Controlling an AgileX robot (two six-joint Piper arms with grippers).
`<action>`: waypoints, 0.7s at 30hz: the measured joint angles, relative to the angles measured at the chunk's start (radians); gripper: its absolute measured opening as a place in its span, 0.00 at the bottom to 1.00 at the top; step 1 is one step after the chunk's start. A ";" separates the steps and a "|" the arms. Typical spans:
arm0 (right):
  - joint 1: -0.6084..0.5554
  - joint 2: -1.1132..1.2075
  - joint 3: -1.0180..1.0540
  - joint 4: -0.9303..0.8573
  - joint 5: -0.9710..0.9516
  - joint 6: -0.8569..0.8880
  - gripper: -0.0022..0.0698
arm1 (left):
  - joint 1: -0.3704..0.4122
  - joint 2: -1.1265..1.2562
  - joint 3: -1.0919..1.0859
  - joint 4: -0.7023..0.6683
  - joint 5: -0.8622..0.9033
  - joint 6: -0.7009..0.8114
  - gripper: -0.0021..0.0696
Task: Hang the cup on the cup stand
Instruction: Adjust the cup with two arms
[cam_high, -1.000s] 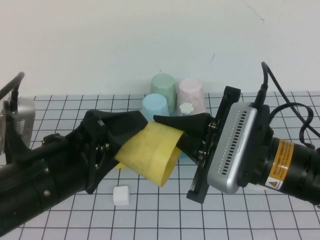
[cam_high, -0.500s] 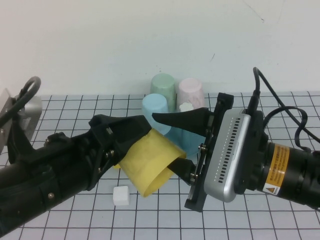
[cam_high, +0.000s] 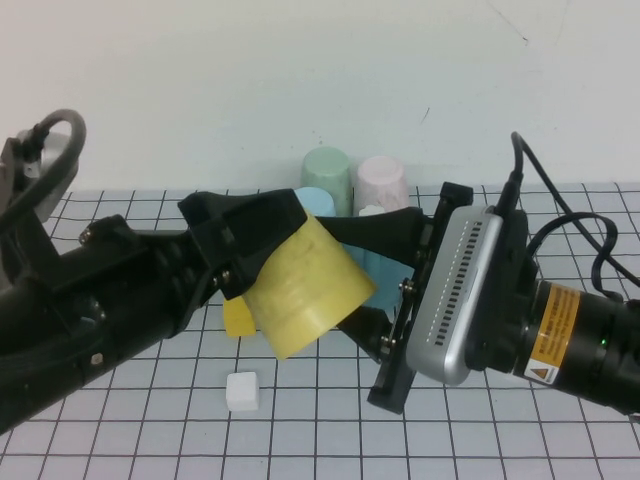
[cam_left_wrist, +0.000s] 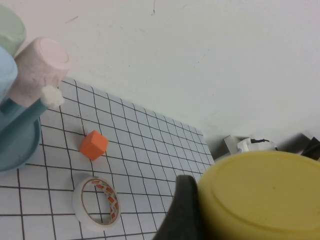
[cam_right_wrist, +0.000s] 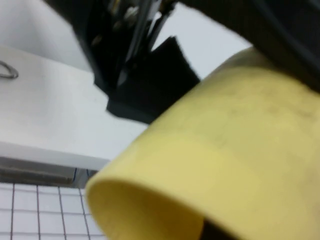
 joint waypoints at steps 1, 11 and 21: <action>0.000 0.000 0.000 0.011 -0.004 0.000 0.61 | 0.000 0.000 0.000 0.000 0.000 0.000 0.80; 0.000 0.000 0.000 0.088 -0.004 0.001 0.61 | 0.000 0.000 -0.004 -0.007 -0.022 0.053 0.80; 0.000 0.000 0.000 0.092 0.025 0.032 0.61 | 0.000 0.000 -0.006 -0.009 -0.041 0.091 0.80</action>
